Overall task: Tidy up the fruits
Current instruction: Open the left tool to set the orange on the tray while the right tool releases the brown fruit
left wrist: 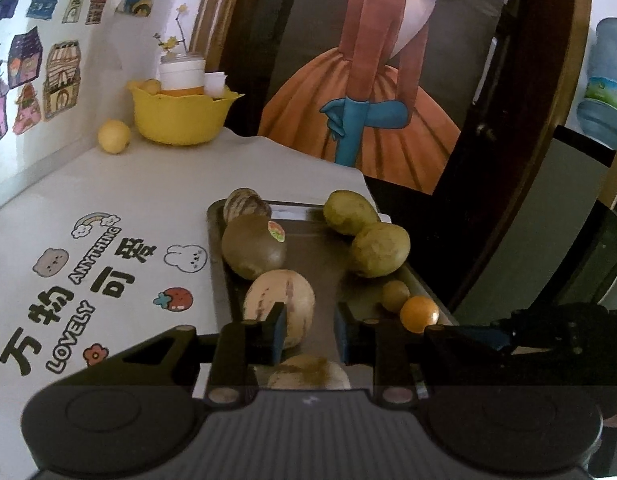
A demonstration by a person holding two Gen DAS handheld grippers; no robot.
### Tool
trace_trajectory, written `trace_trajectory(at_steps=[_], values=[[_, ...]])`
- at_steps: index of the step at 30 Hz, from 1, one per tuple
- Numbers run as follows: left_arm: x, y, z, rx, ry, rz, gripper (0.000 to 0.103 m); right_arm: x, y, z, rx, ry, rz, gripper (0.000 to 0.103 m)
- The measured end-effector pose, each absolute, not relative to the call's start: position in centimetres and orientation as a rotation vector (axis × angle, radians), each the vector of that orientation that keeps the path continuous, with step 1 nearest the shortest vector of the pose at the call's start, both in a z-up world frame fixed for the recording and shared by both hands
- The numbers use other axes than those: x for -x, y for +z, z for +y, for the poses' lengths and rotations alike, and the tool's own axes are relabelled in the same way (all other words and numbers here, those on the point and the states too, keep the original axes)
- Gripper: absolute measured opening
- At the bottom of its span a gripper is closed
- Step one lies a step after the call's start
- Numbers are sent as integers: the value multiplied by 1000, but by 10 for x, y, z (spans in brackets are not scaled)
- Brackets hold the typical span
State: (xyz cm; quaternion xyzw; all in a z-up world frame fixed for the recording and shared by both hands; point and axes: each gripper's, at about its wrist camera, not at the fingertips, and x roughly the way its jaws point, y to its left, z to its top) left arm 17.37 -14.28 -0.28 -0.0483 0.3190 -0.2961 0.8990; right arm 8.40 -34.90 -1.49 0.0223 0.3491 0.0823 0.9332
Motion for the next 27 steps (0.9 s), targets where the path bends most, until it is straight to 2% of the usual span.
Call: trace_trajectory(at_steps=[12,22,27], values=[[-172,-7,-138,119,-615,654,27,-75,-22,-344,-41,113,640,32],[-173,-8,-138,122,-619,655,32,-72,-25,-337,-41,78,595,46],[-174,-10,-137,122,-618,658,36,-70,-27,-335,-44,69,579,58]])
